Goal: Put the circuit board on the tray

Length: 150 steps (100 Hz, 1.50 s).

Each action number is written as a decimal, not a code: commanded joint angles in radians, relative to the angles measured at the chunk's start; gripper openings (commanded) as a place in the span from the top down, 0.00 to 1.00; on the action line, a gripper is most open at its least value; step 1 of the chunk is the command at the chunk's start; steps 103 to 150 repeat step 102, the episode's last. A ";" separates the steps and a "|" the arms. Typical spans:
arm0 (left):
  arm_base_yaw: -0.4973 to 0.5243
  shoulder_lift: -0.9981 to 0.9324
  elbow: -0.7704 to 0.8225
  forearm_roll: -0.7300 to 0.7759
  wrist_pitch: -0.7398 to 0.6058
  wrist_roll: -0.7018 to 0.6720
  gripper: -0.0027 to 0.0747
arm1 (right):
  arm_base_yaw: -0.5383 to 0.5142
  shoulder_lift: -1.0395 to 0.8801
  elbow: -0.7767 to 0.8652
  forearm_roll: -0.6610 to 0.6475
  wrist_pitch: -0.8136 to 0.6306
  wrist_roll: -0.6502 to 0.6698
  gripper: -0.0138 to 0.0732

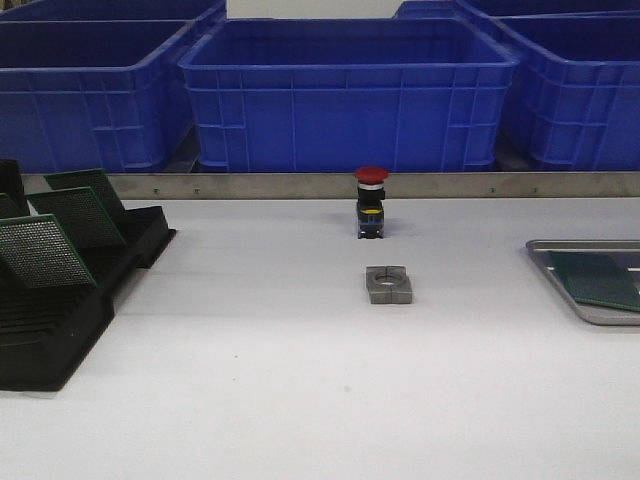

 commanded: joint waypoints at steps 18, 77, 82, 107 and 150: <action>0.002 -0.031 0.049 0.000 -0.078 -0.011 0.99 | -0.035 -0.027 0.013 -0.089 -0.040 0.068 0.91; 0.002 -0.031 0.049 0.000 -0.078 -0.011 0.99 | -0.035 -0.027 0.013 -0.100 0.038 0.070 0.91; 0.002 -0.031 0.049 0.000 -0.078 -0.011 0.99 | -0.035 -0.027 0.013 -0.100 0.038 0.070 0.91; 0.002 -0.031 0.049 0.000 -0.078 -0.011 0.99 | -0.035 -0.027 0.012 -0.100 0.044 0.070 0.91; 0.002 -0.031 0.049 0.000 -0.078 -0.011 0.99 | -0.035 -0.027 0.012 -0.100 0.044 0.070 0.91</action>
